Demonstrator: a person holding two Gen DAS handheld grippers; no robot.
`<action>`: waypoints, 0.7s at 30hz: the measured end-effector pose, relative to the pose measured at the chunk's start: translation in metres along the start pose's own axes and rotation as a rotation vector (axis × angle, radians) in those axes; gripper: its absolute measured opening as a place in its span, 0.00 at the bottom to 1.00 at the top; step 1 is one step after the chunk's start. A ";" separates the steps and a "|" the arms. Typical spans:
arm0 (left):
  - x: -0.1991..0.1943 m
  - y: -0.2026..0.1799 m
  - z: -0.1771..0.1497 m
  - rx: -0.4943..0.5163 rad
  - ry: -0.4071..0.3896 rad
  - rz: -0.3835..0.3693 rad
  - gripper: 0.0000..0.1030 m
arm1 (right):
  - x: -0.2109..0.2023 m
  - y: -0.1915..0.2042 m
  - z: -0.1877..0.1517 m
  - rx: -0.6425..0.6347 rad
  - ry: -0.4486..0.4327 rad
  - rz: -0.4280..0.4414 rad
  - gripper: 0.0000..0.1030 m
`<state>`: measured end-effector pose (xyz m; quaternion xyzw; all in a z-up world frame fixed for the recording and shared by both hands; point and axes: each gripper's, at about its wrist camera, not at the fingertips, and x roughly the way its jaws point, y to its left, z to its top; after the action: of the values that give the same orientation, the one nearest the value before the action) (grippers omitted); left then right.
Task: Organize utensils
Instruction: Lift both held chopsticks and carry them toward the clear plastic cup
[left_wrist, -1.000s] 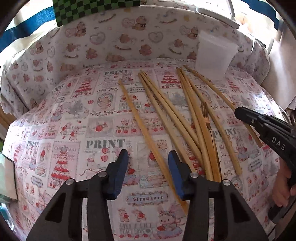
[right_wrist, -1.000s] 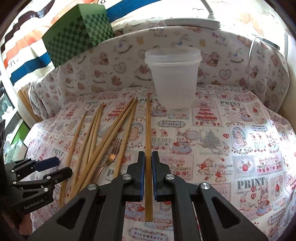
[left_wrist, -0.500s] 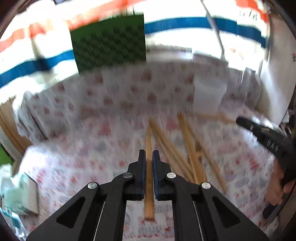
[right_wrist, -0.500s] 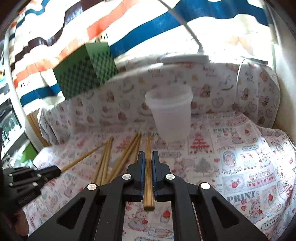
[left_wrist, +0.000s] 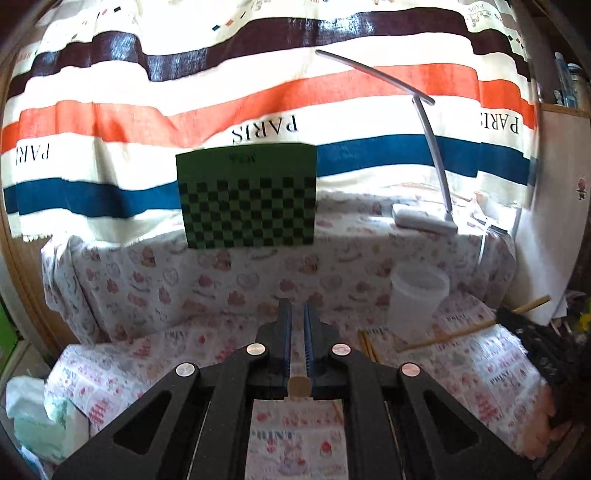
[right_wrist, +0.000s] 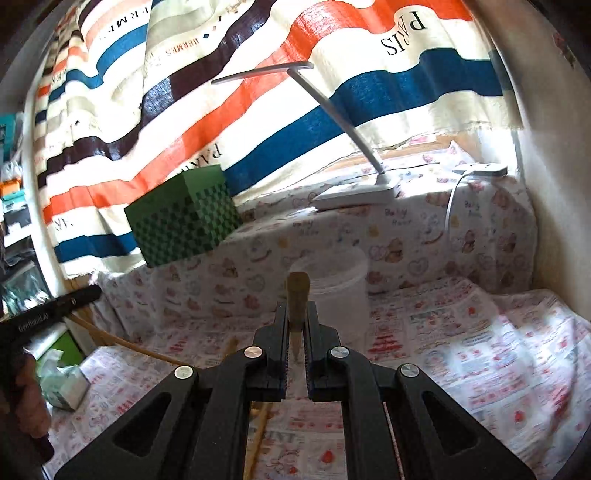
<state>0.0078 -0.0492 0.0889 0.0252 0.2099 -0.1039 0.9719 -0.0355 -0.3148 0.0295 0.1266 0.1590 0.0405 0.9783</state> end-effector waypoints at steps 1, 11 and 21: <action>0.001 -0.001 0.004 0.004 -0.007 0.006 0.05 | -0.002 0.000 0.003 0.001 -0.005 0.015 0.08; 0.004 -0.019 0.053 0.048 -0.039 -0.046 0.05 | -0.008 0.026 0.052 0.002 0.055 0.124 0.08; 0.009 -0.052 0.109 0.019 -0.136 -0.167 0.05 | 0.015 0.037 0.117 -0.070 0.037 -0.057 0.08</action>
<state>0.0483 -0.1120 0.1845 0.0097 0.1438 -0.1880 0.9715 0.0154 -0.3048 0.1421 0.0869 0.1791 0.0203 0.9798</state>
